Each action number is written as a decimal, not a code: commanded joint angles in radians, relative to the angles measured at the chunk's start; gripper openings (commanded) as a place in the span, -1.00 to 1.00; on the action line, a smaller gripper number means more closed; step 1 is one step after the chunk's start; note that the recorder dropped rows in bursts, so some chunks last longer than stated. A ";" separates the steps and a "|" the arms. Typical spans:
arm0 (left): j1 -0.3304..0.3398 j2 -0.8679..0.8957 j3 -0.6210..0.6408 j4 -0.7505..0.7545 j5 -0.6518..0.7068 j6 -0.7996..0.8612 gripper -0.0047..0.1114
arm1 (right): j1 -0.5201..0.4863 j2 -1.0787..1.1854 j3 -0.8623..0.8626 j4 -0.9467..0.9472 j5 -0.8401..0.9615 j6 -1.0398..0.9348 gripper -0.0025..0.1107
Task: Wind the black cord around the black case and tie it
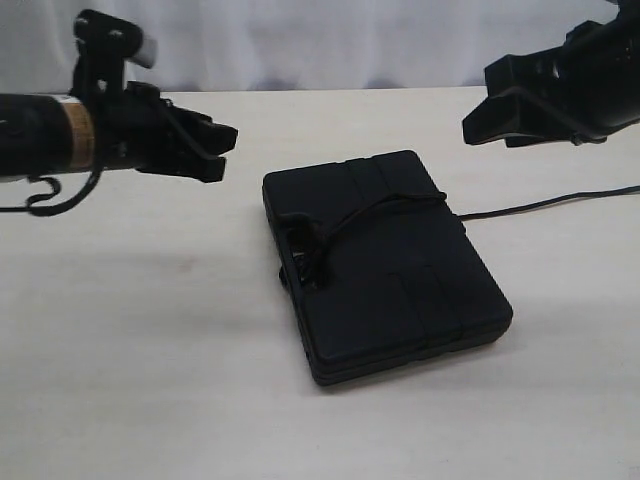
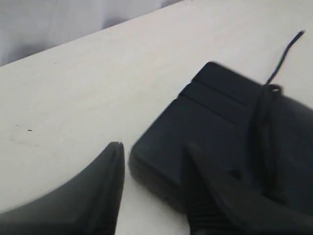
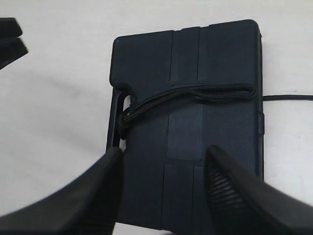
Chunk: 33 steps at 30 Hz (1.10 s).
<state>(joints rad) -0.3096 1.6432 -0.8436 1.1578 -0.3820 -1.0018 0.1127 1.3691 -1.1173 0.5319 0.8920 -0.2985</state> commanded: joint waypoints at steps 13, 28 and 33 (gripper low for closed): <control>-0.143 0.357 -0.650 -0.387 1.167 0.429 -0.30 | -0.005 -0.010 0.003 0.026 0.006 -0.012 -0.10; -0.319 0.421 -0.764 -1.757 1.003 2.075 -0.29 | -0.005 -0.010 0.003 0.029 0.017 -0.012 -0.10; -0.354 0.488 -0.764 -1.721 0.866 2.075 0.04 | -0.005 -0.010 0.003 0.029 0.017 -0.012 -0.10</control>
<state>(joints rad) -0.6586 2.1083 -1.5998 -0.5664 0.5480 1.0690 0.1127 1.3691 -1.1173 0.5526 0.9042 -0.3001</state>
